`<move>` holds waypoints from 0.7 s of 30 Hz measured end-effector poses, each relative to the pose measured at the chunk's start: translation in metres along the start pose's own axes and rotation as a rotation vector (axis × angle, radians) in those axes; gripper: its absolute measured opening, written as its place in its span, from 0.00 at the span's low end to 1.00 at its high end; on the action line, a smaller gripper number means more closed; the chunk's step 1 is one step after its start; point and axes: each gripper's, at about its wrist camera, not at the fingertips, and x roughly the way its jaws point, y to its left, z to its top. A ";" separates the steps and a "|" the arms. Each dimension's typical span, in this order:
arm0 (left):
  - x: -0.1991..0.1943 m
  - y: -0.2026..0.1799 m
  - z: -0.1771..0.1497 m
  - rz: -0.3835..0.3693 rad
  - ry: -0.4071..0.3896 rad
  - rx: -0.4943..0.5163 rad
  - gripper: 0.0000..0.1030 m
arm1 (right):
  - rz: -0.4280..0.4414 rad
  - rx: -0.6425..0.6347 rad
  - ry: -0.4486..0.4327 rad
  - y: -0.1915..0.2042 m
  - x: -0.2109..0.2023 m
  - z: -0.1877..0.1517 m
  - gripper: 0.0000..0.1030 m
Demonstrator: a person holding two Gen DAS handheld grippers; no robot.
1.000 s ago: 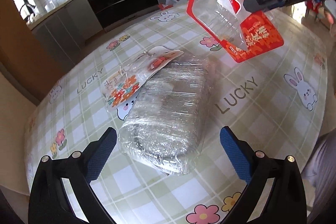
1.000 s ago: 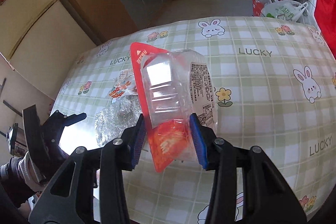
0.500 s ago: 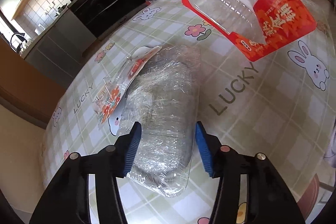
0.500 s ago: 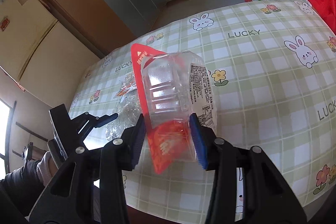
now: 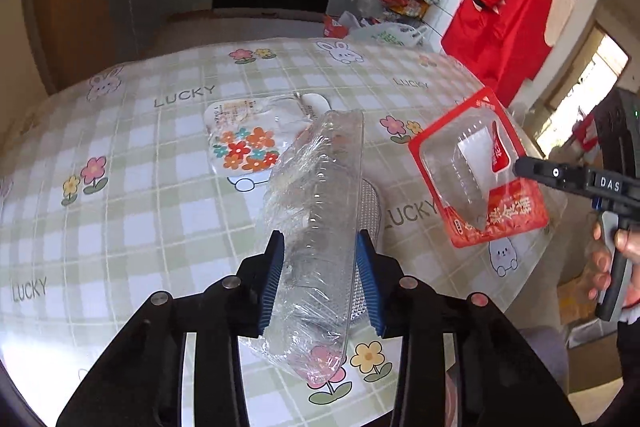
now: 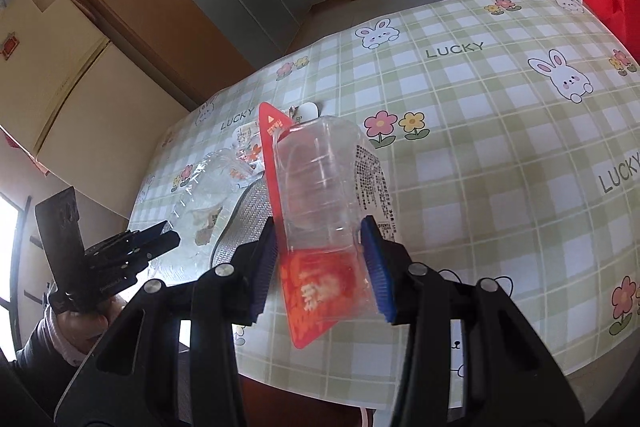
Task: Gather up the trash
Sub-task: 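Grasp the foil-wrapped clear tray with the left tool while the right tool holds the box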
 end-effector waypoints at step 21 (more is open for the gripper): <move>-0.018 0.052 -0.017 0.017 -0.043 -0.173 0.32 | -0.059 -0.054 -0.003 0.015 0.005 -0.001 0.43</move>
